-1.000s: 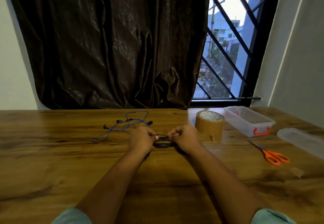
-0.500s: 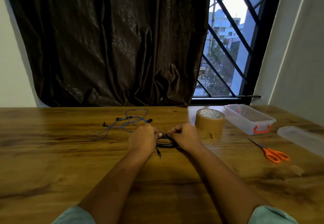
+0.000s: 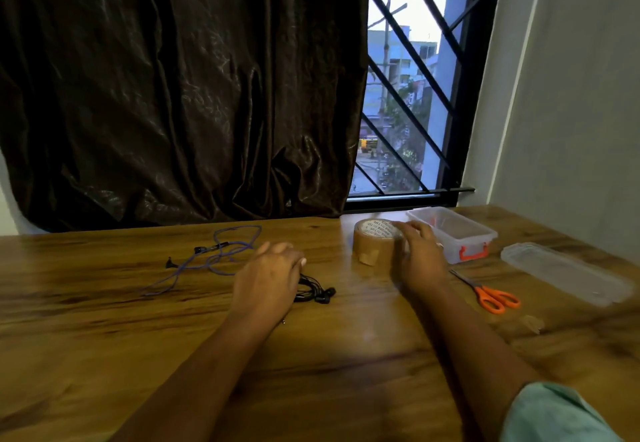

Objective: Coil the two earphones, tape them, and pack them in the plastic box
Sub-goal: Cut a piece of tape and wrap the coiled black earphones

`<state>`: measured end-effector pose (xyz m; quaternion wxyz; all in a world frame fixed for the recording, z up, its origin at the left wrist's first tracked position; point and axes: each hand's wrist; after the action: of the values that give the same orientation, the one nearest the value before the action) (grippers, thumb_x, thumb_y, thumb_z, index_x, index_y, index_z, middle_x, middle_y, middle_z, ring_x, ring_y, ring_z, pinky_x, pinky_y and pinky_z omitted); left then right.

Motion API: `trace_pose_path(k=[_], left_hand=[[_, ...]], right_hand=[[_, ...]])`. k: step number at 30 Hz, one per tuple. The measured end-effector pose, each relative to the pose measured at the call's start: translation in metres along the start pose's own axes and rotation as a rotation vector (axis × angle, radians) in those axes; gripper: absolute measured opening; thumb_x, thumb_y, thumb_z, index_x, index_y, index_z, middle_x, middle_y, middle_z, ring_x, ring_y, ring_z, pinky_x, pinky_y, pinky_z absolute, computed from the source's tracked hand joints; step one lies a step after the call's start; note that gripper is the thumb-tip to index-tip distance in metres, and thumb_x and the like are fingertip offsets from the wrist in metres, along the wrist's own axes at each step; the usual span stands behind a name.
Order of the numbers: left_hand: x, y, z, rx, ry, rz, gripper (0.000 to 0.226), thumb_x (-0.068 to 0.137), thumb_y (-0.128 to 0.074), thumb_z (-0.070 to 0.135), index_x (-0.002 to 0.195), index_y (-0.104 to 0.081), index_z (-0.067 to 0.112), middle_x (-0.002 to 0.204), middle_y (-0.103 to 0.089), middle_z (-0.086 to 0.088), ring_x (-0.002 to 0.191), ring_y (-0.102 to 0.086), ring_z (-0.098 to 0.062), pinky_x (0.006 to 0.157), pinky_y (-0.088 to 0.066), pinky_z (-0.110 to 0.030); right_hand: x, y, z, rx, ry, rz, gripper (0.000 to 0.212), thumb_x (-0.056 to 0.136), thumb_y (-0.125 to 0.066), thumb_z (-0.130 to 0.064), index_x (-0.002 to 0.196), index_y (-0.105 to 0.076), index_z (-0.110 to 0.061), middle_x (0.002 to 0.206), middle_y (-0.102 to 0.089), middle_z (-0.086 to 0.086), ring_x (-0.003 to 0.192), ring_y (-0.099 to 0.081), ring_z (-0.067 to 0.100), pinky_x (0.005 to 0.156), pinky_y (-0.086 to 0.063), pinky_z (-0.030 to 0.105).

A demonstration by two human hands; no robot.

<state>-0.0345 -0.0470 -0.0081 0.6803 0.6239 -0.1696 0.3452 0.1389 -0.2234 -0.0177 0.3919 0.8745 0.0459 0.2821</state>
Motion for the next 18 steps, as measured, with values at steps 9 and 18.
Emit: trace_pose_path(k=[9, 18], left_hand=[[-0.010, -0.003, 0.035, -0.020, -0.082, -0.097, 0.020, 0.093, -0.049, 0.033, 0.106, -0.064, 0.028, 0.110, -0.063, 0.014, 0.101, -0.051, -0.013, 0.078, -0.044, -0.030], [0.019, -0.036, 0.085, 0.035, 0.231, -0.240, 0.039, 0.095, -0.043, 0.040, 0.132, -0.046, 0.027, 0.135, -0.052, 0.006, 0.128, -0.039, -0.018, 0.102, -0.028, -0.040]], right_hand=[[-0.005, 0.015, -0.006, -0.012, 0.156, -0.183, 0.028, 0.092, -0.056, -0.018, 0.119, -0.049, -0.021, 0.125, -0.050, 0.000, 0.104, -0.051, 0.019, 0.087, -0.042, 0.033], [-0.016, 0.022, -0.010, 0.085, 0.209, -0.222, 0.016, 0.086, -0.062, -0.017, 0.102, -0.059, -0.014, 0.105, -0.060, 0.005, 0.094, -0.057, 0.021, 0.076, -0.044, 0.030]])
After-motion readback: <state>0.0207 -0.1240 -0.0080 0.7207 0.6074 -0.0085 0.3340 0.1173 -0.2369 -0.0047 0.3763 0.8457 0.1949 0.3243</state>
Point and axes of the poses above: each hand's wrist, its own x-axis towards the middle knuckle, its own y-axis out of the back of the hand, z = x × y
